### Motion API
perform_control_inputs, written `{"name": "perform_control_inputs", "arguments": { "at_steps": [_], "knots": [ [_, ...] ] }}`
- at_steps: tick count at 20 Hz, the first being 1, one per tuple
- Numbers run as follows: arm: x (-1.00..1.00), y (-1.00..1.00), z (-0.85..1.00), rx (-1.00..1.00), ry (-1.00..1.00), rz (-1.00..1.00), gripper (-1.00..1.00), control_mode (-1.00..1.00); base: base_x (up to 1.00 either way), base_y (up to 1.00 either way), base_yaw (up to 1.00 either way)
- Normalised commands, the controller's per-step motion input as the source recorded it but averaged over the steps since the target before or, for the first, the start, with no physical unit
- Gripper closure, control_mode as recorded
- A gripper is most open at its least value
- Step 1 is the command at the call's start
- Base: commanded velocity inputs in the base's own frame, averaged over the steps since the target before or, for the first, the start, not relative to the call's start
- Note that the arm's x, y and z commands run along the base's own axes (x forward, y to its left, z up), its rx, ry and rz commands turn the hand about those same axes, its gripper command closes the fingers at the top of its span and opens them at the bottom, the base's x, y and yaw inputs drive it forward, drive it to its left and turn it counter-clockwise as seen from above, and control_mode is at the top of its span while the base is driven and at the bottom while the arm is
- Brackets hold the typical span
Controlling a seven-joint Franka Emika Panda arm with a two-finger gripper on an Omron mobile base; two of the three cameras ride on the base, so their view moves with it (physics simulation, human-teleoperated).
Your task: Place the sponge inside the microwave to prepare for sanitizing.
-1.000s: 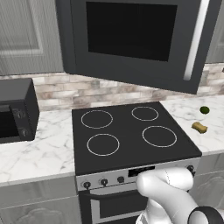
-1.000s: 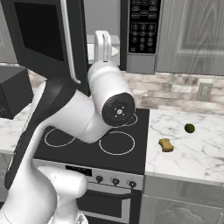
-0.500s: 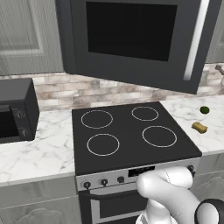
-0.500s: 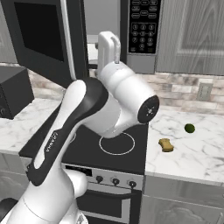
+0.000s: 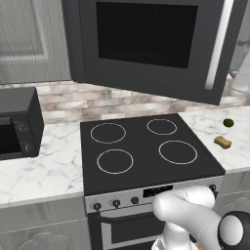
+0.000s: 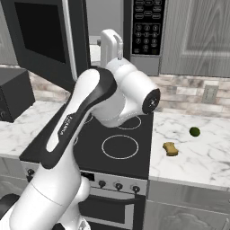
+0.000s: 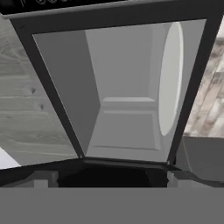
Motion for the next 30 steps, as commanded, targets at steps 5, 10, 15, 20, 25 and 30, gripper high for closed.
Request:
{"name": "perform_control_inputs", "arguments": {
  "at_steps": [5, 10, 15, 20, 25, 30],
  "knots": [
    [0.37, 0.02, 0.0, 0.0, -0.03, 0.04, -1.0, -1.0, 0.0, 0.0, 0.0],
    [0.23, 0.05, 0.0, 0.0, -0.03, 0.06, -1.0, -1.0, 0.0, 0.0, 0.0],
    [0.02, 0.12, 0.0, -0.01, -0.06, 0.09, -1.0, -1.0, 0.0, 0.0, 0.0],
    [-0.08, 0.27, 0.0, -0.06, -0.11, 0.1, -1.0, -1.0, 0.0, 0.0, 0.0],
    [-0.21, 0.27, 0.02, -0.14, -0.16, 0.05, -1.0, -1.0, 0.0, 0.0, 0.0],
    [-0.26, 0.21, 0.08, -0.13, -0.13, 0.01, -1.0, -1.0, 0.0, 0.0, 0.0]
  ]
}}
